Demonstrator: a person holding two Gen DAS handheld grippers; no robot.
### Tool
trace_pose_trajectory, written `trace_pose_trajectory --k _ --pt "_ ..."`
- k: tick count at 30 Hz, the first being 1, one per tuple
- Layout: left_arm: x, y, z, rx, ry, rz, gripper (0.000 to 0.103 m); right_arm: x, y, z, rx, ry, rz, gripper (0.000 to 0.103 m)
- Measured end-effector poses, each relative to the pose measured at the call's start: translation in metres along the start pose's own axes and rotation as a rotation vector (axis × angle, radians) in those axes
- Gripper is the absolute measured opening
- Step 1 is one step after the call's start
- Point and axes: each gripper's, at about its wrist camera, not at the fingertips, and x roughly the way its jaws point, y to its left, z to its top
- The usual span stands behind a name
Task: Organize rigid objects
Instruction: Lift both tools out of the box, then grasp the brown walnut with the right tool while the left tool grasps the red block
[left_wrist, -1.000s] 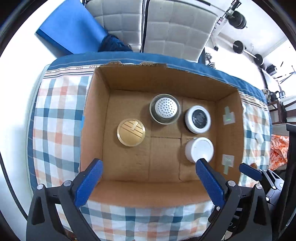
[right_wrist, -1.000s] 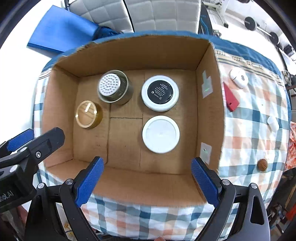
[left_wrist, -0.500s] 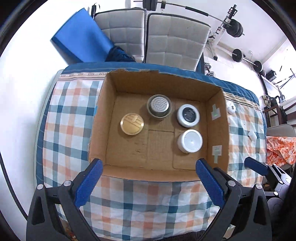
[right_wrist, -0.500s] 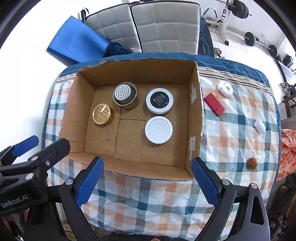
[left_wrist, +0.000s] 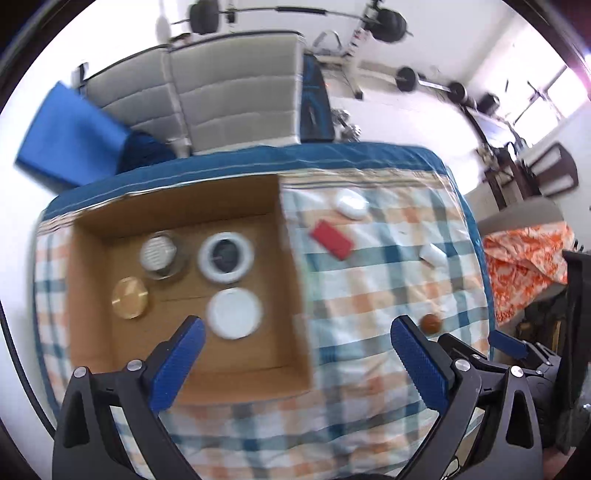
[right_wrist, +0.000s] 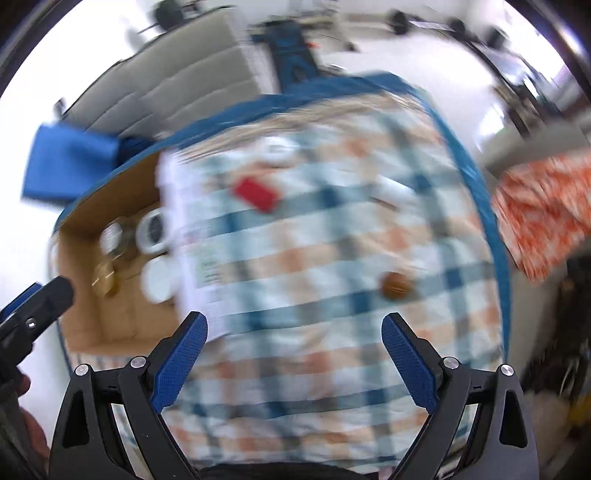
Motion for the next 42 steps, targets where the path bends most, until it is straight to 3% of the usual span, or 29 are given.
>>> trace_pose_trajectory --k 6,10,13,17,19,23,30,37,40,42 --pt "0.071 -0.066 0.023 0.038 0.089 0.018 0.103 0.072 -0.076 0.017 0.149 0.105 0.008 0.097" --pt "0.115 -0.081 0.030 0.034 0.151 0.047 0.103 0.116 -0.093 0.023 0.193 0.168 0.026 0.083" --pt "0.139 -0.083 0.032 0.018 0.188 0.064 0.103 0.149 -0.100 0.026 0.201 0.206 0.024 0.078" --pt "0.163 -0.083 0.034 -0.003 0.225 0.080 0.103 0.174 -0.102 0.024 0.173 0.263 0.004 0.049" --pt "0.170 -0.084 0.037 -0.009 0.237 0.082 0.103 0.175 -0.103 0.024 0.162 0.250 -0.004 0.043" --pt "0.179 -0.081 0.046 -0.056 0.249 0.072 0.103 0.157 -0.106 0.034 0.140 0.205 0.012 0.043" --pt "0.201 -0.060 0.076 -0.244 0.254 0.028 0.103 0.122 -0.088 0.086 0.036 0.110 0.017 0.043" --pt "0.240 -0.053 0.099 -0.266 0.298 0.131 0.103 0.135 -0.072 0.129 0.011 0.099 0.004 0.043" --pt "0.260 -0.052 0.101 -0.257 0.343 0.175 0.087 0.139 -0.069 0.143 0.000 0.107 0.003 0.043" --pt "0.266 -0.048 0.101 -0.273 0.345 0.157 0.083 0.142 -0.067 0.150 -0.009 0.111 0.001 0.043"
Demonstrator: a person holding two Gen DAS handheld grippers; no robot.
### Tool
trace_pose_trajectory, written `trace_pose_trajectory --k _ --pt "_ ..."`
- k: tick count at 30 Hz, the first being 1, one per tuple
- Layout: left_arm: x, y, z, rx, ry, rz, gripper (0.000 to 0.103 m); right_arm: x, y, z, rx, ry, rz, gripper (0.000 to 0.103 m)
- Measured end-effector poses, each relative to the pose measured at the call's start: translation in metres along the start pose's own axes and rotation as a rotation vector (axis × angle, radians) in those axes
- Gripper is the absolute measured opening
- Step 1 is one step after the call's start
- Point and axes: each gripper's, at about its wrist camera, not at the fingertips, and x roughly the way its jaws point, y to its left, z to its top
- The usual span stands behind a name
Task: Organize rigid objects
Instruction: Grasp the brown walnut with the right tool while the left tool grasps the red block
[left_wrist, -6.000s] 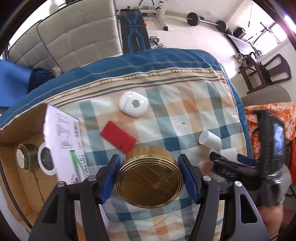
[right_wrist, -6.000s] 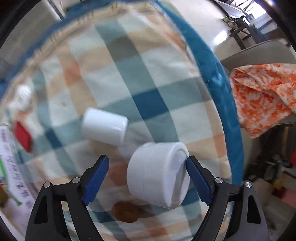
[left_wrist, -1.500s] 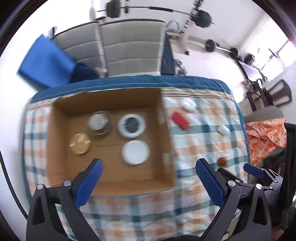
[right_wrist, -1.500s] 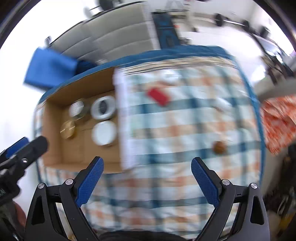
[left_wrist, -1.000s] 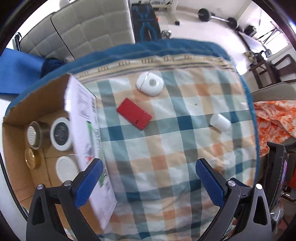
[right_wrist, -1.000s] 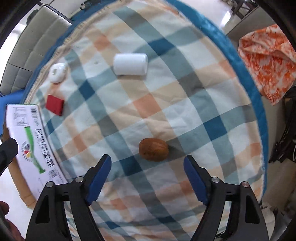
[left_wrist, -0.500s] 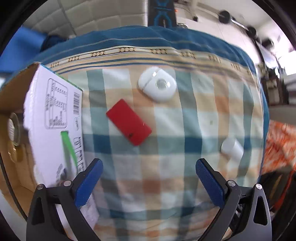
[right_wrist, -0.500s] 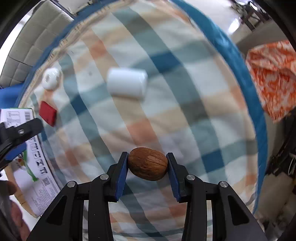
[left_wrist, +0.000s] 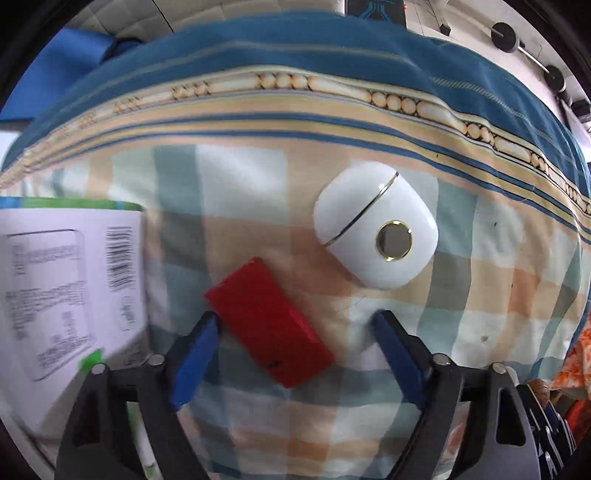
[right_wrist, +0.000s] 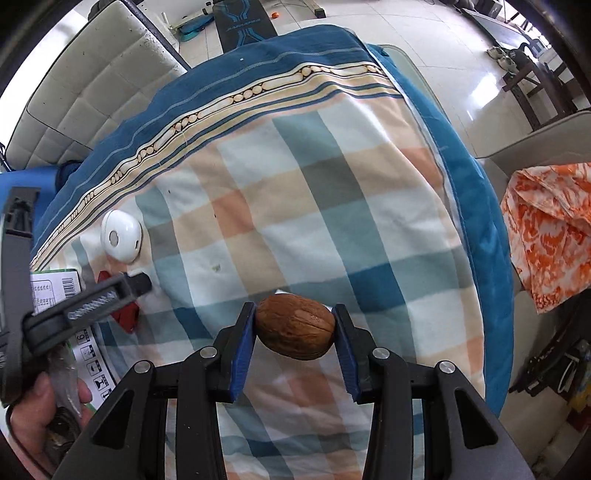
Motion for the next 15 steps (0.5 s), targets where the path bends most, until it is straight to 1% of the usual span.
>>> trace_pose_trajectory --k 1,2,3,4,5,6,8,10,15 --pt "-0.001 0.001 0.000 -0.005 -0.011 -0.006 0.081 0.000 -0.001 0.004 -0.003 0.001 0.001 0.043" --pt "-0.002 0.001 0.000 -0.004 -0.018 -0.017 0.073 0.001 0.001 0.006 -0.009 0.001 0.001 0.043" --pt "-0.004 -0.001 -0.001 0.004 -0.027 -0.026 0.069 0.001 0.001 0.008 -0.011 0.001 0.000 0.043" --pt "-0.007 -0.005 -0.002 0.021 -0.041 -0.029 0.055 0.001 0.000 0.011 -0.012 0.001 0.000 0.044" --pt "-0.011 -0.010 -0.004 0.049 -0.055 -0.035 0.038 0.001 0.000 0.012 -0.014 0.001 0.003 0.044" --pt "-0.014 -0.014 -0.007 0.071 -0.059 -0.043 0.033 0.003 -0.004 0.013 -0.015 0.002 0.005 0.044" --pt "-0.015 -0.024 -0.017 0.124 -0.056 -0.067 0.032 0.005 -0.002 0.012 -0.021 0.005 0.009 0.044" --pt "-0.015 -0.028 -0.026 0.149 -0.059 -0.078 0.032 0.005 0.001 0.009 -0.031 0.010 0.011 0.044" --pt "-0.021 -0.022 -0.044 0.149 -0.067 -0.137 0.032 0.000 0.002 -0.006 -0.054 -0.012 0.001 0.044"
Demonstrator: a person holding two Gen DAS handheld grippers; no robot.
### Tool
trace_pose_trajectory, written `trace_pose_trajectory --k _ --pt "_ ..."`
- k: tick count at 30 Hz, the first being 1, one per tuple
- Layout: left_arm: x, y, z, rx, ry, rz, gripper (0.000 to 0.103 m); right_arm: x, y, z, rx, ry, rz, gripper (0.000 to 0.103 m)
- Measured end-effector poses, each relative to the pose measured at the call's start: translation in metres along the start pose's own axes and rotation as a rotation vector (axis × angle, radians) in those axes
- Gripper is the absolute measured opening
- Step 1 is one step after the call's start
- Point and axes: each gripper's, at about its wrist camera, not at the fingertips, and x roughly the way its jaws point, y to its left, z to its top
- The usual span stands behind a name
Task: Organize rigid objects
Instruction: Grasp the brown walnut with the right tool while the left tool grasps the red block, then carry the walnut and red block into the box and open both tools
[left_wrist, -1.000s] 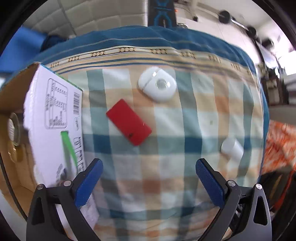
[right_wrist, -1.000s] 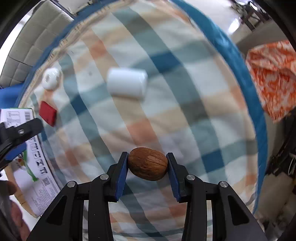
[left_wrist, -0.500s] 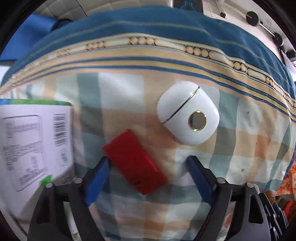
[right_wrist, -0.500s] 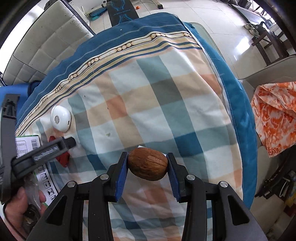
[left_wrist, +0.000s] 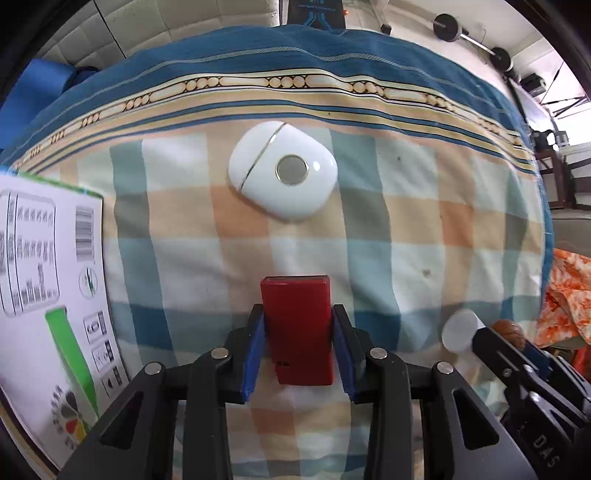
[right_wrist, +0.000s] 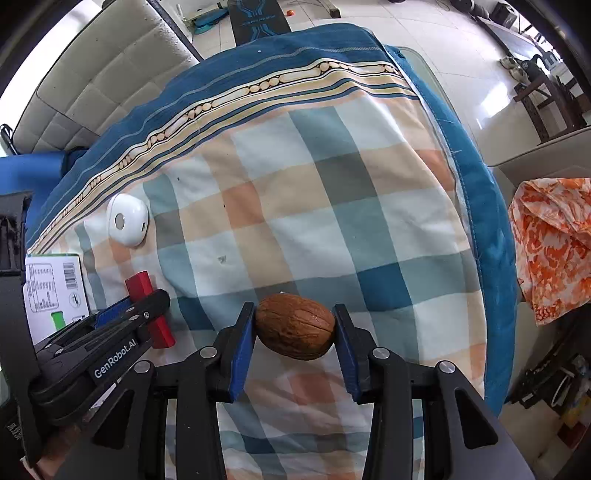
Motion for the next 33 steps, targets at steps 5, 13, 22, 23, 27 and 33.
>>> trace_pose_trajectory --k 5,13,22,23,27,33 --pt "-0.014 -0.004 -0.010 0.021 -0.022 -0.018 0.031 -0.008 0.000 -0.015 0.001 -0.008 0.025 0.043" --pt "-0.053 -0.024 -0.037 0.069 -0.080 -0.054 0.030 -0.031 -0.012 -0.036 0.014 -0.038 0.026 0.043" --pt "-0.111 0.006 -0.039 0.096 -0.176 -0.102 0.029 -0.068 0.002 -0.048 -0.018 -0.095 0.017 0.043" --pt "-0.115 0.010 -0.046 0.095 -0.184 -0.106 0.029 -0.071 0.004 -0.049 -0.021 -0.099 0.018 0.043" --pt "-0.138 0.018 -0.052 0.074 -0.225 -0.146 0.029 -0.091 0.024 -0.061 -0.057 -0.124 0.025 0.043" --pt "-0.189 0.061 -0.072 0.040 -0.314 -0.172 0.029 -0.120 0.083 -0.089 -0.156 -0.166 0.043 0.043"
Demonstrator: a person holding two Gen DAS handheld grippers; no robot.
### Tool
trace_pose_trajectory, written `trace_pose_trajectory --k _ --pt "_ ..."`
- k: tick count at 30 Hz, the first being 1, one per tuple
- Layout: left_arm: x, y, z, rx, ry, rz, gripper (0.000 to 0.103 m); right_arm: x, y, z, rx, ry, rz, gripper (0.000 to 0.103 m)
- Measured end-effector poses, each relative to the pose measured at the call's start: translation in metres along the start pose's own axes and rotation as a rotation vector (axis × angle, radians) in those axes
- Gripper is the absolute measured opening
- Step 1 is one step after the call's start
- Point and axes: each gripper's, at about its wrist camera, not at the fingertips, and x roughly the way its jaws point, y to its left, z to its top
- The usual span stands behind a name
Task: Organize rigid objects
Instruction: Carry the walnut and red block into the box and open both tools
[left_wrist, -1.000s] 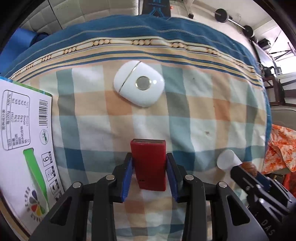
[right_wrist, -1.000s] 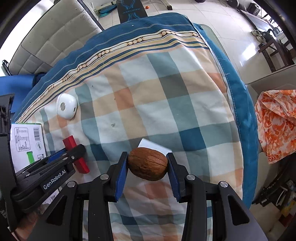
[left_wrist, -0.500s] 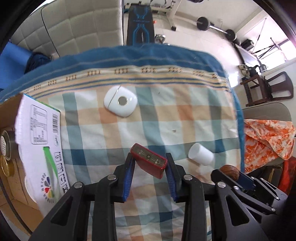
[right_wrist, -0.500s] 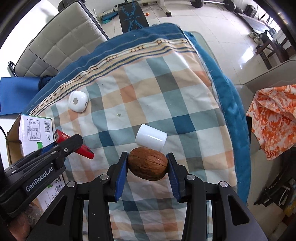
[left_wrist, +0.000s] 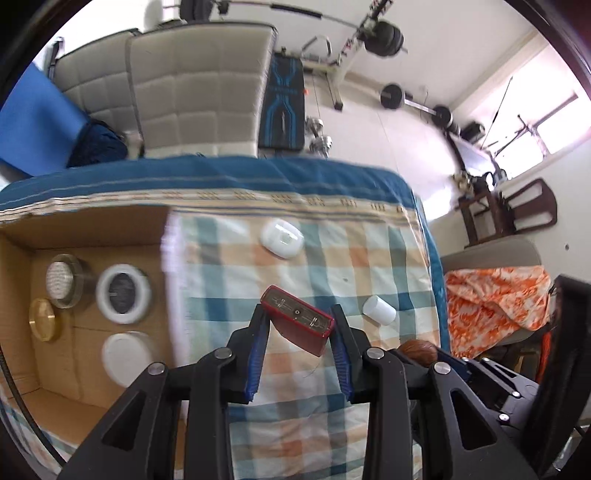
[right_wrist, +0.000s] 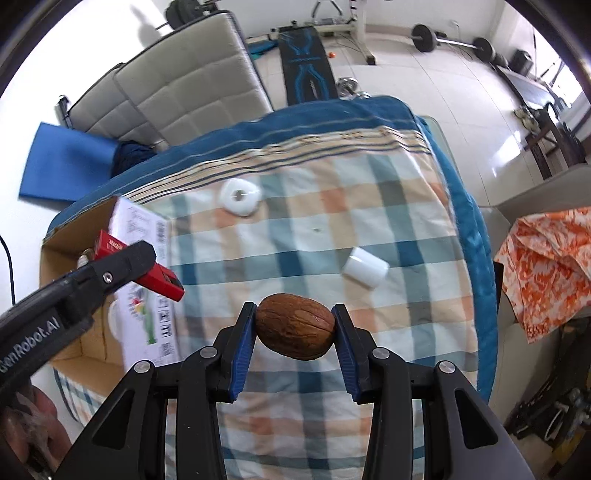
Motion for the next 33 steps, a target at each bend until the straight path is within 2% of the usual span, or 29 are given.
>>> trace_pose_trajectory --k 7,13,17,22,29,33 --pt "-0.069 0.087 -0.018 -0.067 -0.081 0.052 0.029 -0.012 0.098 -0.020 -0.100 -0.012 0.059 0.043" --pt "-0.087 0.168 -0.047 -0.142 -0.075 0.111 0.029 0.019 0.192 -0.042 -0.168 0.040 0.131 0.043" --pt "-0.075 0.216 -0.068 -0.201 -0.029 0.138 0.029 0.059 0.244 -0.057 -0.214 0.097 0.157 0.043" --pt "-0.043 0.267 -0.087 -0.258 0.067 0.151 0.029 0.107 0.281 -0.071 -0.239 0.173 0.154 0.043" --pt "0.003 0.296 -0.095 -0.261 0.174 0.165 0.028 0.165 0.301 -0.070 -0.231 0.250 0.121 0.043" --pt "0.016 0.302 -0.094 -0.260 0.198 0.170 0.026 0.183 0.307 -0.066 -0.228 0.270 0.101 0.043"
